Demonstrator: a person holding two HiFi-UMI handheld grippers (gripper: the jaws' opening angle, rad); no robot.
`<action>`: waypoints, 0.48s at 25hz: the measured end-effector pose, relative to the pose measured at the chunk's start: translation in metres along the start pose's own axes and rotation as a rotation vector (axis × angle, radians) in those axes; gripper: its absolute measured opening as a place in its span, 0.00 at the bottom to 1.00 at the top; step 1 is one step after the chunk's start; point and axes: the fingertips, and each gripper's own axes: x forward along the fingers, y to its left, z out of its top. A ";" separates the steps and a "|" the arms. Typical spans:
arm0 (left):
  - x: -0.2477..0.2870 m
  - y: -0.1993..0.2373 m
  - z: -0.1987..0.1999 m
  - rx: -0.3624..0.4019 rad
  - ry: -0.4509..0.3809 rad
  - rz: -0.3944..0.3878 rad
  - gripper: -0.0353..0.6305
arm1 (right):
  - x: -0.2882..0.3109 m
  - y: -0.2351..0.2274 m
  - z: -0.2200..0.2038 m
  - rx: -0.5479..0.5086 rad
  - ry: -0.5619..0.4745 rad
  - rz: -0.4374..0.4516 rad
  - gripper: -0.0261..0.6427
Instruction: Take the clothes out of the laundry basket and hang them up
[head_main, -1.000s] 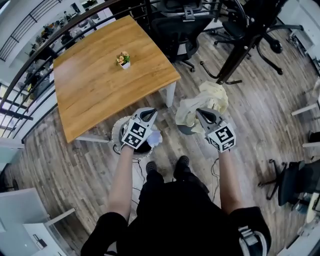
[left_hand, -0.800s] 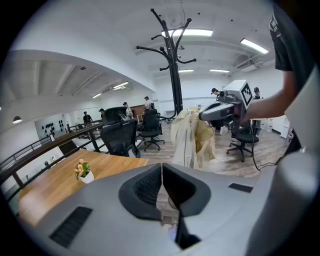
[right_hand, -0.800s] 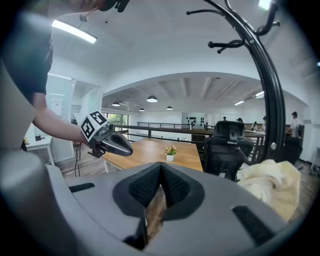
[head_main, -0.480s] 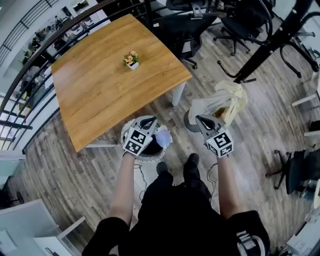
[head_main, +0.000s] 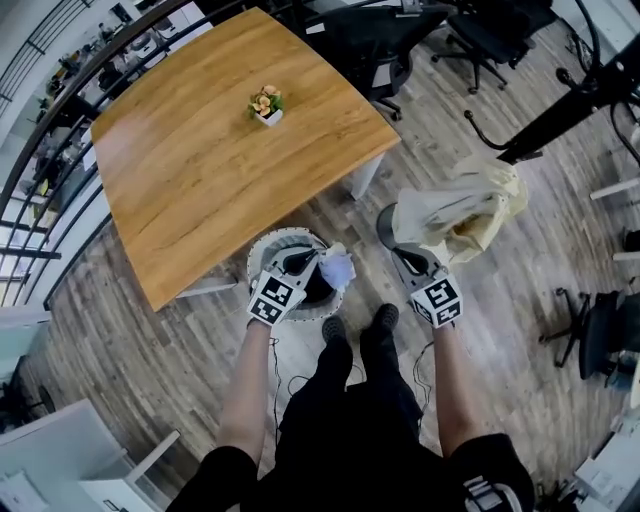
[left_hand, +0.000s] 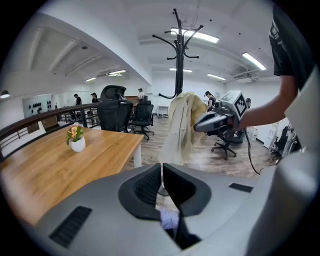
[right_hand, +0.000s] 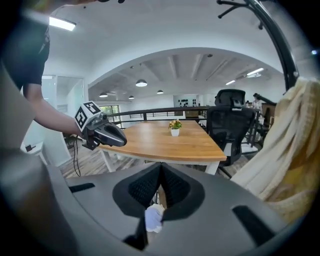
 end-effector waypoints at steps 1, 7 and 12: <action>0.003 0.001 -0.009 -0.013 0.002 -0.004 0.09 | 0.007 0.003 -0.010 0.006 0.012 0.008 0.05; 0.033 0.009 -0.072 -0.080 0.052 -0.014 0.09 | 0.051 0.013 -0.073 0.062 0.083 0.042 0.06; 0.056 0.011 -0.130 -0.130 0.095 -0.017 0.09 | 0.082 0.034 -0.131 0.105 0.127 0.091 0.06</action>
